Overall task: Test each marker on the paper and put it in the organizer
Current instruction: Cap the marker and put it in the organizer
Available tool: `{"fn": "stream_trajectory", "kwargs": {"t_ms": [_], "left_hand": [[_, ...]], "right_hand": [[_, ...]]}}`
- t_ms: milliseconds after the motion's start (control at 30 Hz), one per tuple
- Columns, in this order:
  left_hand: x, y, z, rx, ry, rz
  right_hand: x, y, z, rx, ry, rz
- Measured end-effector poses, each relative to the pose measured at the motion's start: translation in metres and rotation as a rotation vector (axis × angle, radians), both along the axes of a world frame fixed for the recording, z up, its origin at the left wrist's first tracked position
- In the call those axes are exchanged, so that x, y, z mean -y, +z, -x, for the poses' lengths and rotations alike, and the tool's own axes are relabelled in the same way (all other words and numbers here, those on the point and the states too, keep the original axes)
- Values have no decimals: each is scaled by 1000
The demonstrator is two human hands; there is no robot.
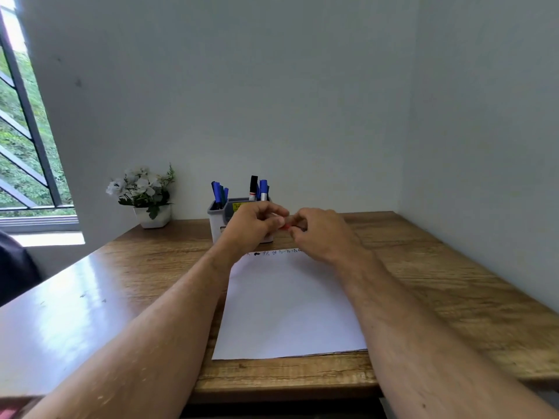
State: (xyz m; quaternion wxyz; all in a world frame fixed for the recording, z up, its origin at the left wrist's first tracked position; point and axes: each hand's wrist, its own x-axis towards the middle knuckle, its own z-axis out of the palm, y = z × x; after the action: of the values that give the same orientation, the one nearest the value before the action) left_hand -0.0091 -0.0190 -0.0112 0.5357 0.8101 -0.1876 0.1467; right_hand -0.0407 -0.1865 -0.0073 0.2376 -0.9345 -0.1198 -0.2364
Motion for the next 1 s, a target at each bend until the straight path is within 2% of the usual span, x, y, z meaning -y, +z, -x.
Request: {"fn": "stream_trajectory", "kwargs": {"t_ms": [200, 400, 500, 633, 700, 833, 1000], "left_hand": [[0, 4, 2, -80, -84, 198], [1, 4, 3, -104, -85, 198], [2, 3, 6, -92, -84, 168], [15, 3, 10, -63, -55, 168], [15, 0, 7, -63, -1, 97], [17, -2, 6, -90, 42, -5], [25, -7, 12, -85, 48, -305]], "right_hand": [[-3, -2, -9, -5, 77, -2], [-5, 1, -2, -13, -8, 91], [0, 1, 1, -38, -64, 54], [13, -1, 5, -87, -84, -111], [22, -1, 6, -163, -126, -214], [27, -3, 13, -296, -91, -589], [22, -9, 6, -351, 13, -795]]}}
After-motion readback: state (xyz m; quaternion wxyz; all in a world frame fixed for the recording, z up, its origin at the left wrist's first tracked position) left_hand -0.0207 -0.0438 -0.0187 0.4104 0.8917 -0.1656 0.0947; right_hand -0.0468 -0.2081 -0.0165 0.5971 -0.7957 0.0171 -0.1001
